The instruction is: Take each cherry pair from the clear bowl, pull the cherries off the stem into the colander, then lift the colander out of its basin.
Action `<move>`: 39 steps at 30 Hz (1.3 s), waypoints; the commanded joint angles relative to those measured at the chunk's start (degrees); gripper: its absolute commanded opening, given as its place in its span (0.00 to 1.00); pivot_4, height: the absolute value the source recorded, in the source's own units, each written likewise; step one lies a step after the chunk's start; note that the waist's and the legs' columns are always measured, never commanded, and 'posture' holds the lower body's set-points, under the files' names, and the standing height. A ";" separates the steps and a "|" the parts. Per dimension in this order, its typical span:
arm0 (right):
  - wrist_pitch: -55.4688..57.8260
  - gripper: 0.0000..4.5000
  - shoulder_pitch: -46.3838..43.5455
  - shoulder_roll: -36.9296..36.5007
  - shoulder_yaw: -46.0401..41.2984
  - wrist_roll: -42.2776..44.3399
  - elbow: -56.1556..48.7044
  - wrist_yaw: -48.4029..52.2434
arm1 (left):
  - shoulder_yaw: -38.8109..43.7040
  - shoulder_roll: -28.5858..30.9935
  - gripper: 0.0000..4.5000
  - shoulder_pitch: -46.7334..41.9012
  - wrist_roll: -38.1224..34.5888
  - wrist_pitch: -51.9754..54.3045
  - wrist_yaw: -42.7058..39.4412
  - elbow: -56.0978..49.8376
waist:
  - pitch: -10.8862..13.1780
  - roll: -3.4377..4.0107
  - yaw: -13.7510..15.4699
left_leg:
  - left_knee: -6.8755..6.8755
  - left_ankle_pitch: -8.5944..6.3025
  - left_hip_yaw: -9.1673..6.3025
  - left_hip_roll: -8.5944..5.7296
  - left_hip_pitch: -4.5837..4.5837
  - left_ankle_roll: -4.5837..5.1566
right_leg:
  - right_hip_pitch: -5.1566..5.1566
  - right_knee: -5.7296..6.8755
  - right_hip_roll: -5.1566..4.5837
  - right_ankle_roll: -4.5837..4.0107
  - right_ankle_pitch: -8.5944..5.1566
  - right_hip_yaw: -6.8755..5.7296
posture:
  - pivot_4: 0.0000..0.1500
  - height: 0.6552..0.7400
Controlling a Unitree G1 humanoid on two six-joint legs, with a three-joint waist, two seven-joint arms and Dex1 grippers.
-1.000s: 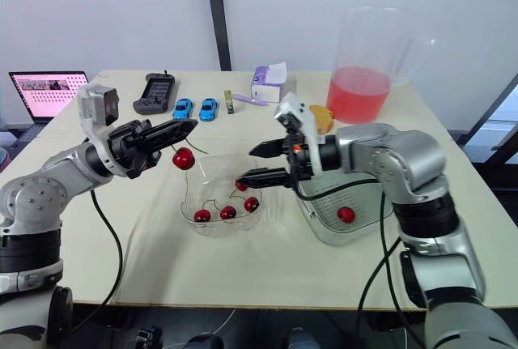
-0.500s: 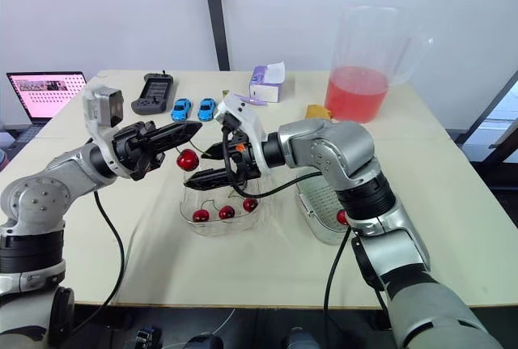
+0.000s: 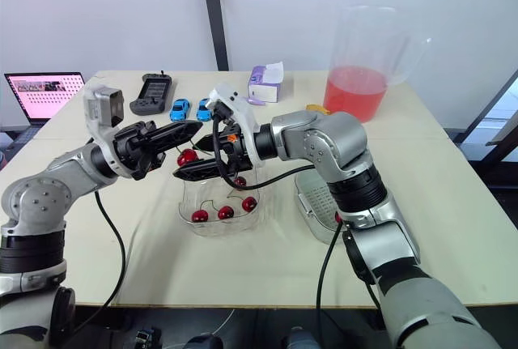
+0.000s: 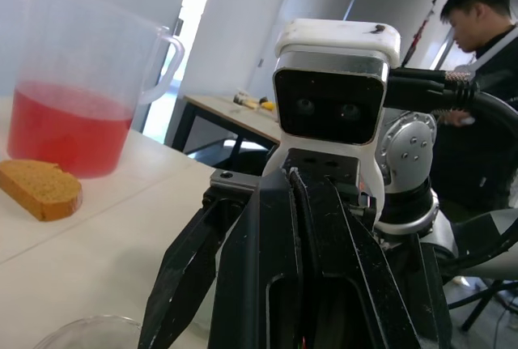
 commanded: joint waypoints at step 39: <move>-5.51 0.16 12.04 -36.17 -7.02 -0.72 -11.76 17.94 | 3.22 0.02 0.00 0.14 -1.40 -1.09 0.15 -0.79 | 0.00 -0.02 0.83 | -0.02 -0.03 0.00 -0.03 -0.04 0.05 | 0.07 -0.21 -0.04 0.00 0.00 -0.03 | 1.00 1.00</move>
